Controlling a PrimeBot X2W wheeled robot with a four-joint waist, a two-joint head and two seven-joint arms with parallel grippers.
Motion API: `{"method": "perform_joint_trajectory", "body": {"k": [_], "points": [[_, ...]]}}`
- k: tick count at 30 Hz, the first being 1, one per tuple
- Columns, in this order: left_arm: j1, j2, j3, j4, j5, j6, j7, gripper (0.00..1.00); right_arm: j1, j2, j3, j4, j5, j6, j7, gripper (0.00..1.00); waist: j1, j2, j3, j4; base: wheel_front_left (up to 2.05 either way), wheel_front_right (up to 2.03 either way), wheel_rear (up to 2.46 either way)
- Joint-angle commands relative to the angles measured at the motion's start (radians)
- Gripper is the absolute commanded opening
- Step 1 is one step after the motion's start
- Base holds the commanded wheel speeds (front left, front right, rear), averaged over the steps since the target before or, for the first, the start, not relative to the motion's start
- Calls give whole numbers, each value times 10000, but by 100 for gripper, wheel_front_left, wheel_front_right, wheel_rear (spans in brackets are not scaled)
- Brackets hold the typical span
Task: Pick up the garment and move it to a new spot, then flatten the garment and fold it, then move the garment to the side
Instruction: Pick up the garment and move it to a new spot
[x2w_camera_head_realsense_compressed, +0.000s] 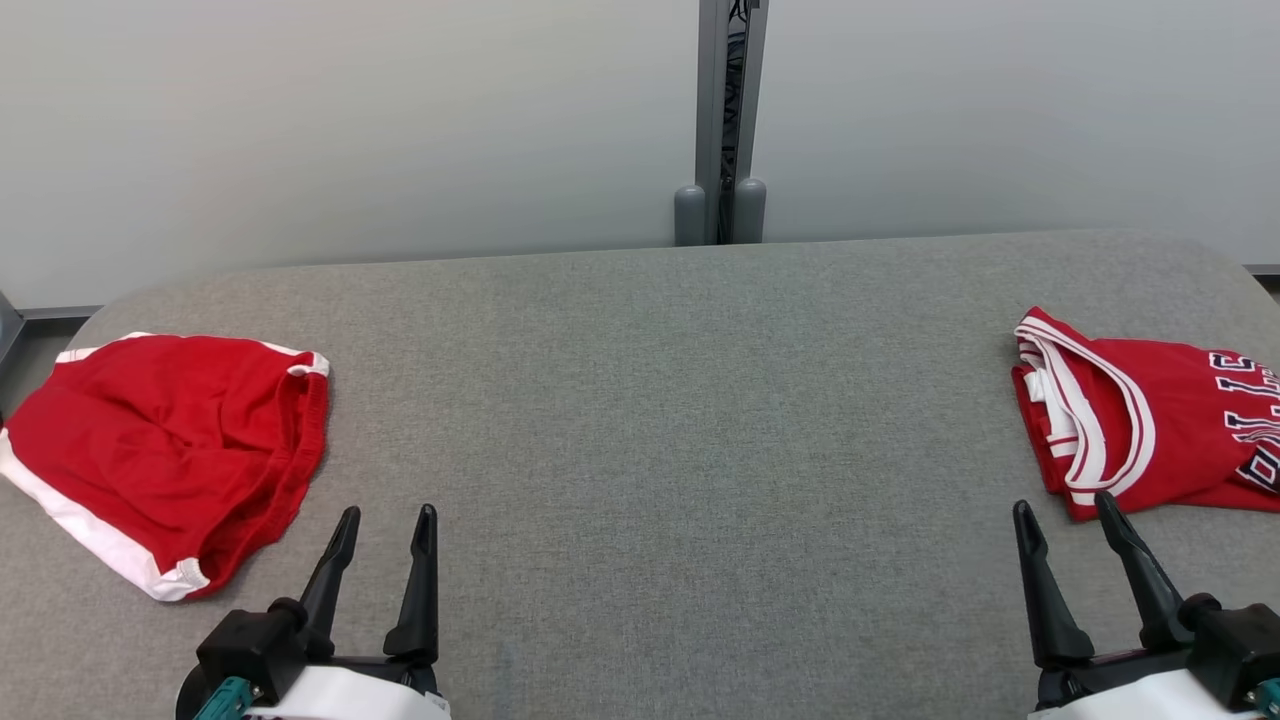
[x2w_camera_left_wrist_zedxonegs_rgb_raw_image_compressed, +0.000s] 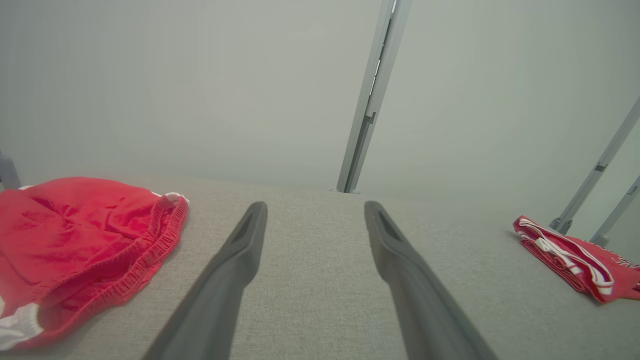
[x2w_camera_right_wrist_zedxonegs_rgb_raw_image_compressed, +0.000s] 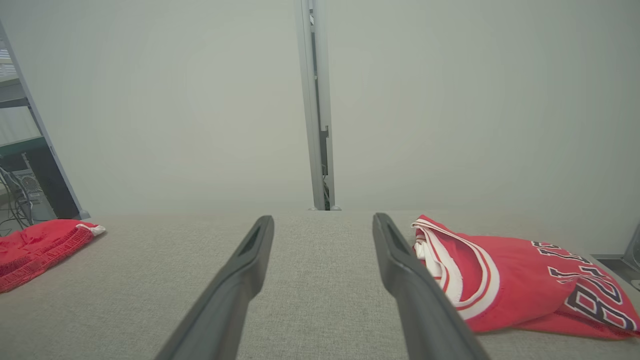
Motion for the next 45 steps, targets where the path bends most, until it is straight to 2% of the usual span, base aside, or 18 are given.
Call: {"method": "perform_joint_trajectory", "body": {"k": [1,27,33,45], "points": [[47,62,49,36,82,-41,-28,100,15,11,17,-38,78,-1,-70,100,0,-1,8,12,0,0,0],[-149,-230,271,313,626,-404,-29,100,-61,-26,234,-131,133,-1,-70,100,0,-1,73,242,0,0,0],[-263,-240,322,439,724,-433,-27,100,-98,-30,373,-98,239,-1,-70,100,0,-1,46,767,0,0,0],[-367,-180,432,561,785,-450,-29,100,-52,172,541,-17,386,-1,-70,100,0,-1,53,2381,0,0,0]]}}
